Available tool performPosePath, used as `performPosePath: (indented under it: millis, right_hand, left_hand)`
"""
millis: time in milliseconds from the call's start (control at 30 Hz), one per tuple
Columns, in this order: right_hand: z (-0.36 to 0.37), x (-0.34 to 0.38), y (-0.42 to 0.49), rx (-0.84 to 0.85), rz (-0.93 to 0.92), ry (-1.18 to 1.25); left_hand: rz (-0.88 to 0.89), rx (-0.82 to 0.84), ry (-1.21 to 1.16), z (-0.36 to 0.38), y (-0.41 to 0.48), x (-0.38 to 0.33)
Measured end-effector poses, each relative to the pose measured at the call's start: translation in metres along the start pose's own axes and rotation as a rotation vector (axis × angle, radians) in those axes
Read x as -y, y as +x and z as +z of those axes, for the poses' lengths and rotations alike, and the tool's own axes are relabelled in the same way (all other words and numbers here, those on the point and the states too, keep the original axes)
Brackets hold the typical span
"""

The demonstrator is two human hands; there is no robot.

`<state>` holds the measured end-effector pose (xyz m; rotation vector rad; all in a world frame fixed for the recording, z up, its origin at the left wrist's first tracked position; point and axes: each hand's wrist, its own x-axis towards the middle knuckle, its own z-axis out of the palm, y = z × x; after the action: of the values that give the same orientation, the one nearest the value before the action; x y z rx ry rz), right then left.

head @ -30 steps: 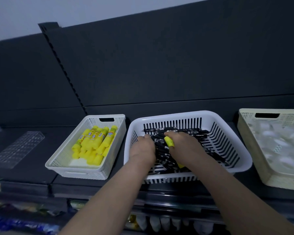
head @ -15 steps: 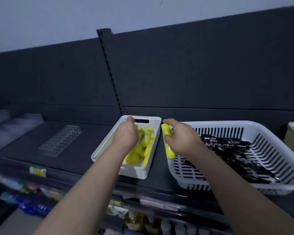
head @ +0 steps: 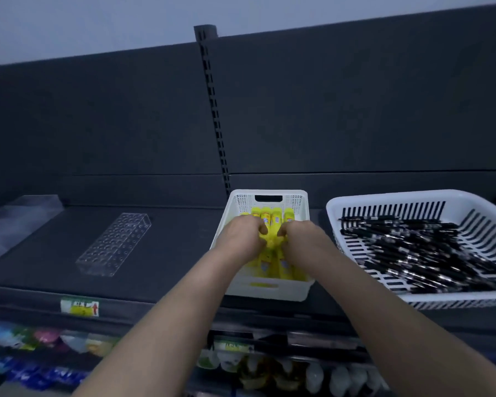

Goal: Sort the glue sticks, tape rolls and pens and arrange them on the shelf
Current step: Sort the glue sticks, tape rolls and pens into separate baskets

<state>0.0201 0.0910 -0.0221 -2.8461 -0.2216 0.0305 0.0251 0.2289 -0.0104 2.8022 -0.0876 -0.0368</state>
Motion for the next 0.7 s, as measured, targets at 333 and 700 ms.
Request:
performPosePath:
  millis: [333,700]
  right_hand:
    - [-0.032,-0.063,-0.048,-0.341,0.149,-0.251]
    - [-0.036,-0.169,-0.108,-0.261,0.355,-0.101]
  left_hand:
    - [0.323,-0.059,-0.057,0.006,0.020,-0.063]
    - [0.182,0.281,0.058,0.078,0.004,-0.155]
